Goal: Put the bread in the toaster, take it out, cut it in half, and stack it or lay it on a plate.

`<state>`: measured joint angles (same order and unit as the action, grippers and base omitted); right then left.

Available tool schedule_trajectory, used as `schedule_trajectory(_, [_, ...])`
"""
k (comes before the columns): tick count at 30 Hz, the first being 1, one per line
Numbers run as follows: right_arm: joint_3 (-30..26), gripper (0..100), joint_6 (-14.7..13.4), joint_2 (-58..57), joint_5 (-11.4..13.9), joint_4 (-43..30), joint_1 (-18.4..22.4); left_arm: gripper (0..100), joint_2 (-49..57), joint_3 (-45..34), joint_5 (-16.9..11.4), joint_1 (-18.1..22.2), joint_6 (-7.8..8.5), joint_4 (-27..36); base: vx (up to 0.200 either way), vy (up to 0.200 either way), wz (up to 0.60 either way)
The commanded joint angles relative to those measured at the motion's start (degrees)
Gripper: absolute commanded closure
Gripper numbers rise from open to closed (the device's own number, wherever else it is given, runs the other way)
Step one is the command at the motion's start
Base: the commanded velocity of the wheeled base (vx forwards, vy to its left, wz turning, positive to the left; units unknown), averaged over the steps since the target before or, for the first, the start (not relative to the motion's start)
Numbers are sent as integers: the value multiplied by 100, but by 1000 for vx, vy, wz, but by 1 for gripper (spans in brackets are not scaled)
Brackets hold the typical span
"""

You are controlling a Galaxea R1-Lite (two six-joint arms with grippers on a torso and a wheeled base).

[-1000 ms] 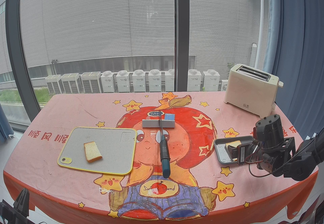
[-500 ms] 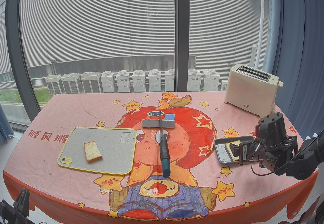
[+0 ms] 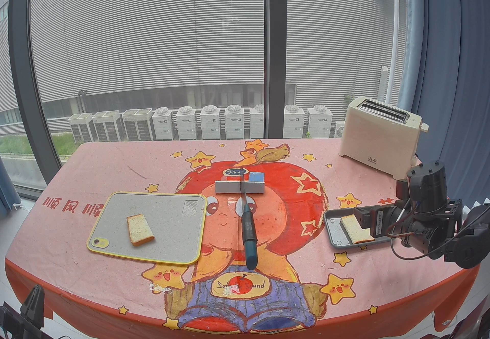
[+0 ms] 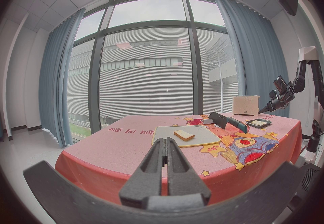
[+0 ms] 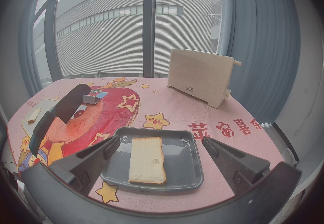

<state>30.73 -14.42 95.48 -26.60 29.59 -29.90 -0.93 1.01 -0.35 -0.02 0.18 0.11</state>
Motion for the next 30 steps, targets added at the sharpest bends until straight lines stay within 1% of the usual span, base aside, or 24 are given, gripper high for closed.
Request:
schedule_trajectory(1, [-23, 0, 53, -152, 234, 3, 46, 100, 49, -101, 0, -6, -1, -2, 0, 0, 0])
schedule_trajectory(6, [-94, 0, 194, -266, 392, 12, 125, 100, 49, -101, 0, -6, -1, 7, 0, 0, 0])
schedule_trajectory(8, [-94, 0, 194, -310, 419, 12, 125, 100, 49, -101, 0, 2, -1, -2, 0, 0, 0])
schedule_trajectory(10, [-120, 0, 203, -416, 515, 3, 125, 100, 49, -101, 0, -6, -1, -2, 0, 0, 0])
schedule_trajectory(15, [-138, 0, 203, -513, 612, 3, 151, 100, 49, -101, 0, 2, 8, 7, 0, 0, 0])
schedule_trajectory(19, [-270, 0, 282, -697, 902, 12, 160, 100, 49, -101, -9, 2, 8, -2, 0, 0, 0])
schedule_trajectory(21, [-270, 0, 282, -794, 1034, 12, 151, 100, 49, -101, -9, 2, -1, -2, 0, 0, 0])
schedule_trajectory(22, [-270, 0, 282, -803, 1060, 12, 160, 100, 49, -101, -9, 2, -1, -2, 0, 0, 0])
schedule_trajectory(23, [-261, 0, 282, -855, 1201, 12, 160, 100, 49, -101, -17, 2, -1, -2, 0, 0, 0])
schedule_trajectory(24, [-261, 0, 282, -864, 1236, 21, 160, 100, 49, -101, -17, 2, -1, -2, 0, 0, 0])
schedule_trajectory(30, [-287, 0, 256, -1005, 1236, 21, 160, 100, 49, -101, -26, 2, 26, -2, 0, 0, 0])
